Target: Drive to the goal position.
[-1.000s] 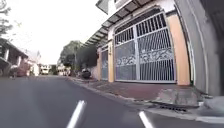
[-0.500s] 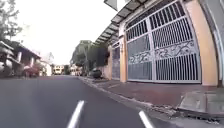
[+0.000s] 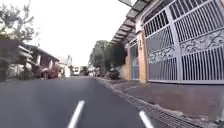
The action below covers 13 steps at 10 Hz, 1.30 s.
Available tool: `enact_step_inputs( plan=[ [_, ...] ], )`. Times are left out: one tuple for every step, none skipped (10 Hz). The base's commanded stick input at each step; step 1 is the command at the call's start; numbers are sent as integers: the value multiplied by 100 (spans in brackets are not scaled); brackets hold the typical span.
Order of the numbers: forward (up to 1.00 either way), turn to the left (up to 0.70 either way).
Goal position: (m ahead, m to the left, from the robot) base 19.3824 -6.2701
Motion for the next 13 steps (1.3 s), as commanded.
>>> enact_step_inputs(
  plan=[
    [85, 0],
    [85, 0],
    [85, 0],
    [85, 0],
    [85, 0],
    [85, 0],
    [85, 0],
    [85, 0],
    [85, 0],
    [85, 0],
    [85, 0],
    [85, 0],
    [85, 0]
  ],
)
